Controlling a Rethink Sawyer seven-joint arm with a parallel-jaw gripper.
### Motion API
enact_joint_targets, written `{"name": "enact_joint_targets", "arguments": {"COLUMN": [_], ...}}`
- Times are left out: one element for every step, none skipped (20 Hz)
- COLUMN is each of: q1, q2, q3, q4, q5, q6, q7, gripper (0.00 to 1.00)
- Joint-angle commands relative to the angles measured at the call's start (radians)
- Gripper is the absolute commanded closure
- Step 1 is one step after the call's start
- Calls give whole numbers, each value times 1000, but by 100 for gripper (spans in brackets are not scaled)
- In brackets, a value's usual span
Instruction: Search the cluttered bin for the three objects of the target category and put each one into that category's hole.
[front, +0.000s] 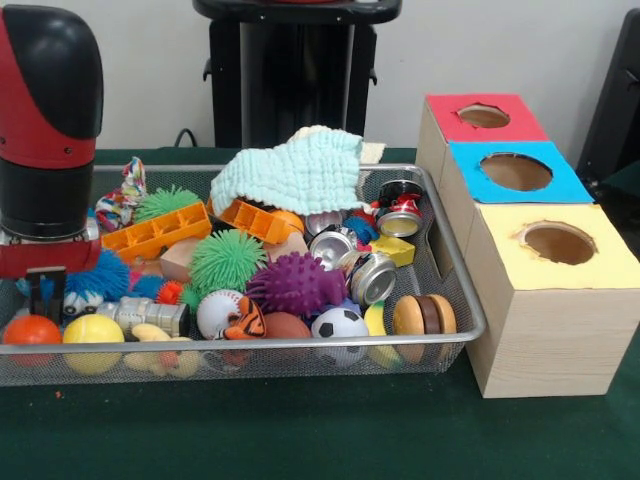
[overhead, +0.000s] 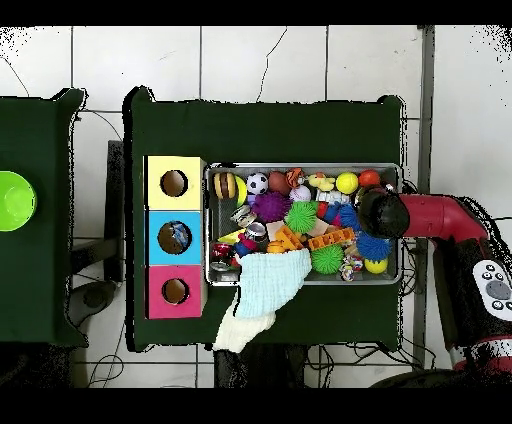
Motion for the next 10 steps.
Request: {"name": "enact_joint_targets", "arguments": {"q1": [14,18,21,32,42,53,67,79,92,106], "q2": [94,83,70,45,11,-23,-69,-114,-151,-188], "q3": [-21,-20,-29,-41,-51,-61,-73,-83,-94,-105], "q4": [-6,6,20,39,66,92,123,155,177,199], "q5": [-52,-51,-51,-47,-38,-28,-15,0,11,22], "q6": [-52,-53,-52,-46,-32,-19,4,29,50,71], "q7": [-15,-16,-9,9,23,38,49,56,61,66], "gripper": [100,100,100,100,100,100,100,100,100,100]}}
